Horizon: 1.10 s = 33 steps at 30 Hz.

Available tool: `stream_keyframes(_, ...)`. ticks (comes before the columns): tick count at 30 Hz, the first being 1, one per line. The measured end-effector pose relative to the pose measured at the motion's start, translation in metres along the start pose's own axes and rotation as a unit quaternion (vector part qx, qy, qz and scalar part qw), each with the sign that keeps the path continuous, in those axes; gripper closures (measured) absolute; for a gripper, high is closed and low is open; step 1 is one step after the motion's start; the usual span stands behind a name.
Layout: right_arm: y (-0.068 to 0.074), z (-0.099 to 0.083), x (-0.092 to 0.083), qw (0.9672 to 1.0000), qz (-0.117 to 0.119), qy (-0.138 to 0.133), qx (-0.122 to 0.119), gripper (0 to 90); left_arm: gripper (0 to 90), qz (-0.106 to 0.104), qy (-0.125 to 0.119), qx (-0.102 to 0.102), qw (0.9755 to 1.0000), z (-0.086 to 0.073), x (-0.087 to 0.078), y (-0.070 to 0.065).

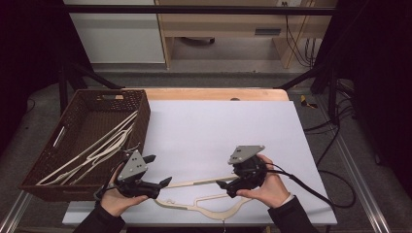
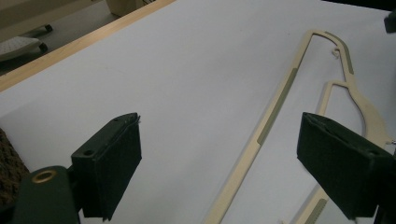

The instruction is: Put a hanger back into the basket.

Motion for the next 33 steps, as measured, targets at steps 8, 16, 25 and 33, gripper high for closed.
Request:
stream_keyframes(8,0.023,0.004,0.021,0.9972,0.028,0.066,-0.022,12.1,12.6,-0.002,-0.002,0.0,1.0,-0.002,-0.002,0.003)
stream_keyframes(16,0.042,-0.004,0.04,0.9888,0.049,0.138,-0.026,15.9,12.2,0.001,-0.006,-0.006,1.0,-0.004,-0.003,0.008)
stream_keyframes(25,0.061,-0.01,0.055,0.9814,0.073,0.175,-0.032,21.4,11.9,0.003,-0.007,-0.008,0.9999,-0.004,-0.004,0.009)
stream_keyframes(33,0.072,-0.018,0.064,0.9737,0.087,0.209,-0.023,30.6,11.9,0.004,-0.007,-0.005,1.0,-0.004,-0.004,0.009)
Point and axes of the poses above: each handheld gripper's, and its own axes: x roughly forward along the jaws, z roughly out of its top, y roughly to its left, the point moved 4 cm from there along x, roughly forward along the jaws, and after that the axes turned 8 degrees about -y, right-handed, at the moved point
